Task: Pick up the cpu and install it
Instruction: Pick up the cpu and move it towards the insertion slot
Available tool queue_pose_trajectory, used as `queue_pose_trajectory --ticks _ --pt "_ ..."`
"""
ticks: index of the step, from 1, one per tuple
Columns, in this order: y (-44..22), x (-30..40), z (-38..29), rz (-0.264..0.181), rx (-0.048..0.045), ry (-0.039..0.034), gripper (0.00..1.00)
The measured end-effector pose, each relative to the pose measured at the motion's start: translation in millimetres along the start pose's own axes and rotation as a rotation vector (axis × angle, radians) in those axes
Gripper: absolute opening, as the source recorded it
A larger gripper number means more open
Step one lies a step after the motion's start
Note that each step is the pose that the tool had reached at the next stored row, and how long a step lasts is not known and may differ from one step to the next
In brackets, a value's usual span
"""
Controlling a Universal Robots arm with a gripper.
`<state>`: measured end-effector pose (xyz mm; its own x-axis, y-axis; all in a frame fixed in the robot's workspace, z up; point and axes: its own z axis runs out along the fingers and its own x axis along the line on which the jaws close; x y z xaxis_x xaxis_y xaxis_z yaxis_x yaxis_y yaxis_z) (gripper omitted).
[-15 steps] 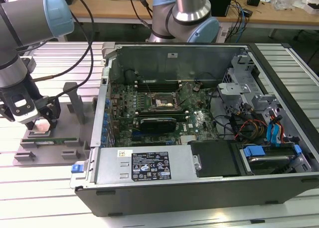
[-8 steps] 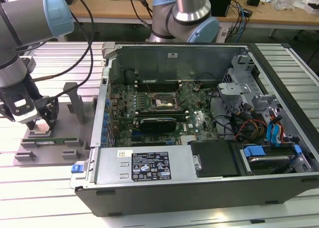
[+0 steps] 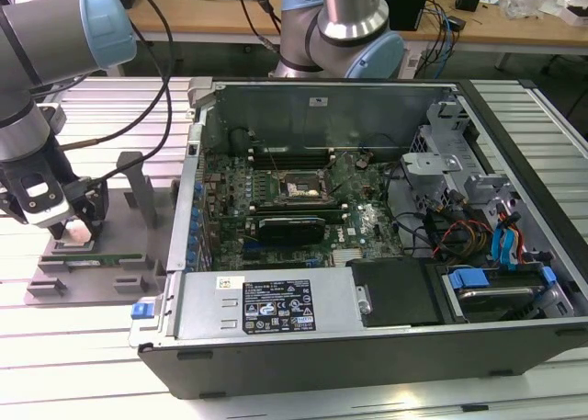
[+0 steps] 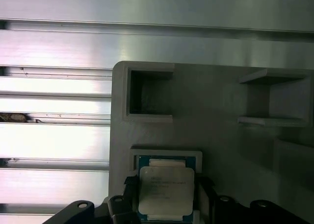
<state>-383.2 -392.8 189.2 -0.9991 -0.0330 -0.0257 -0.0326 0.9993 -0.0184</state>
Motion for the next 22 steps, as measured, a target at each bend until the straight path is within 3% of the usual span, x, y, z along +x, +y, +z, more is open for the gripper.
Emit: queue_pose_trajectory --ticks 3,8,15,16,17,22 --pt "-0.2 -0.2 -6.1 0.0 0.0001 -0.0002 0.57" --pt "-0.1 -0.2 -6.3 0.0 0.0001 -0.0001 0.57" --pt "-0.1 -0.3 -5.6 0.0 0.0 -0.0006 0.57" --pt "-0.1 -0.3 -5.4 0.0 0.0 -0.0002 0.65" --pt "-0.1 -0.2 -5.4 0.0 0.0001 -0.0001 0.65" --pt "0.0 0.6 0.1 0.0 0.0001 -0.0001 0.65"
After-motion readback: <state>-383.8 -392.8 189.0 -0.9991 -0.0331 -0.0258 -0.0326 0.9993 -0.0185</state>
